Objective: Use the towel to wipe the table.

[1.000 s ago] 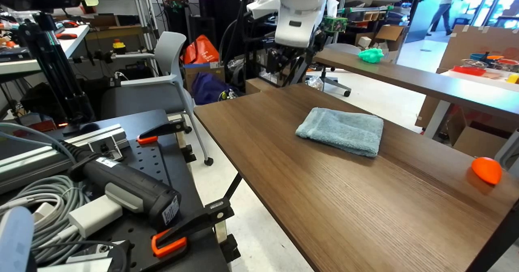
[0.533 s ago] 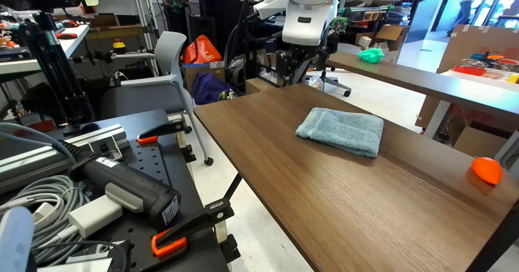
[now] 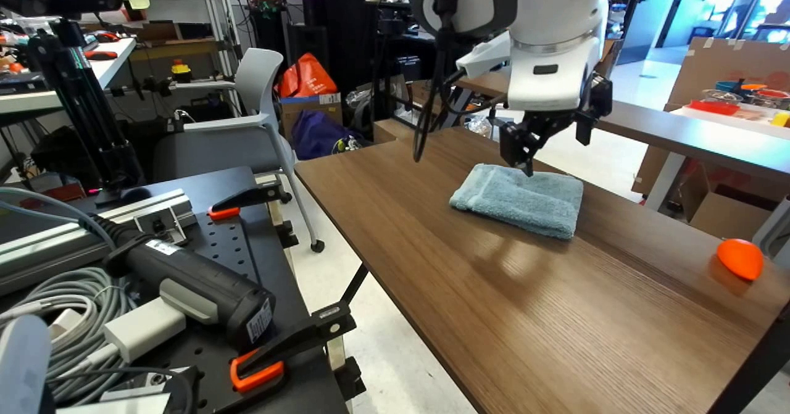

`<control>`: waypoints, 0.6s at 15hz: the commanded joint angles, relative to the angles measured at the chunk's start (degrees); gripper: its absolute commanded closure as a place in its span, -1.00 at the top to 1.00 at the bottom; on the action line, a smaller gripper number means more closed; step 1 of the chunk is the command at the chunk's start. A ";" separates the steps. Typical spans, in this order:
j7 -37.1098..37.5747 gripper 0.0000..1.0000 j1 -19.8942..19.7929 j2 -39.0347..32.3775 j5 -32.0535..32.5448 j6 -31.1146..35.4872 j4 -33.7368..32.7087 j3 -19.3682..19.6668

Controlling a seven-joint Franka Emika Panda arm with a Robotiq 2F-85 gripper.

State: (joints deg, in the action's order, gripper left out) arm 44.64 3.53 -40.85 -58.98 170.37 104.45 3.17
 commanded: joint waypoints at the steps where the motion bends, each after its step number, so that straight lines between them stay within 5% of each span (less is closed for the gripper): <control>1: 3.34 1.00 0.52 -6.28 1.74 1.43 -5.04 1.75; 9: 11.86 1.00 0.51 -11.81 1.78 -6.48 -7.05 -0.75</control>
State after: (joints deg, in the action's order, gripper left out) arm 52.61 3.68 -50.66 -57.96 166.27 99.25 2.53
